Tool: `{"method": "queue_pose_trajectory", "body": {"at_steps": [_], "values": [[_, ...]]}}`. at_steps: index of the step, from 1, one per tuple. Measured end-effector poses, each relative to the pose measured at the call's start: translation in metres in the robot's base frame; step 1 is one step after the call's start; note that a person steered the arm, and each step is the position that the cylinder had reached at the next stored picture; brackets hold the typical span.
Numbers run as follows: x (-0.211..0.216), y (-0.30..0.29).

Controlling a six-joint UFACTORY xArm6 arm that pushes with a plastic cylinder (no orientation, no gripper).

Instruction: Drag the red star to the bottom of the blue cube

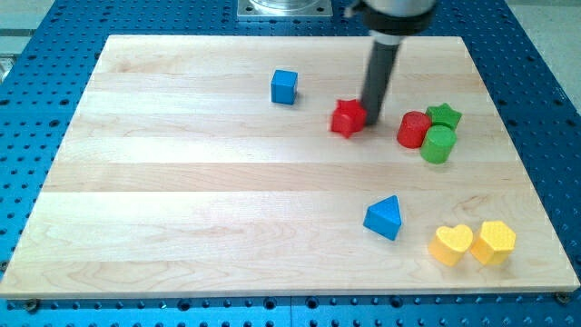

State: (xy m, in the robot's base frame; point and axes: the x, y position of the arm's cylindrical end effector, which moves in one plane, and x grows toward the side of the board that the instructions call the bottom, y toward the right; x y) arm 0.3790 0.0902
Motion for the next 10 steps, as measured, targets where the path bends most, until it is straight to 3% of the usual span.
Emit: {"method": "queue_pose_trajectory", "body": {"at_steps": [1, 2, 3, 5, 6, 7, 10], "values": [[0.01, -0.01], [0.045, 0.033], [0.044, -0.001], [0.012, -0.123], [0.042, -0.115], [0.082, -0.073], [0.099, 0.117]]}}
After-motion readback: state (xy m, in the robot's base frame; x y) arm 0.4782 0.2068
